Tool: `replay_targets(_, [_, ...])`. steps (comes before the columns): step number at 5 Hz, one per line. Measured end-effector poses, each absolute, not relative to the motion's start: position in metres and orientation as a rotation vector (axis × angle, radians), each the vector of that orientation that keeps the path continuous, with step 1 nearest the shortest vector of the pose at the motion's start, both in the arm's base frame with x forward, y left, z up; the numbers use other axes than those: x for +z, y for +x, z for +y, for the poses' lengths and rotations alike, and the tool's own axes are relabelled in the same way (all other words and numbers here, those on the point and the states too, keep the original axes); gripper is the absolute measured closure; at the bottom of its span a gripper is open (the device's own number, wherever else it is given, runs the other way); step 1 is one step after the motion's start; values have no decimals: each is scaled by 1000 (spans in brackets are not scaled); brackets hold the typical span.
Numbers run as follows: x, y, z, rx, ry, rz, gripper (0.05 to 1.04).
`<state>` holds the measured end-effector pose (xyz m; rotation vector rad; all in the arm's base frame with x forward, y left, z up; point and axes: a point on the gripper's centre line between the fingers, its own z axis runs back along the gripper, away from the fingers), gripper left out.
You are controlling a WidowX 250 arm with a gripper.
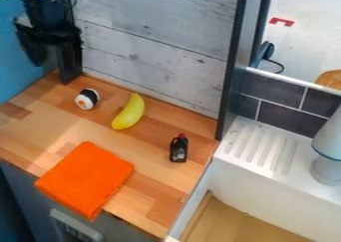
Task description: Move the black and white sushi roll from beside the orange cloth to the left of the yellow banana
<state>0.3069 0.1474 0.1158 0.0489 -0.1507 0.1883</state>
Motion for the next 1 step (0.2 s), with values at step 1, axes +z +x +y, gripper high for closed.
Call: replay_targets(1, [103, 257, 118, 216, -16, -43, 81])
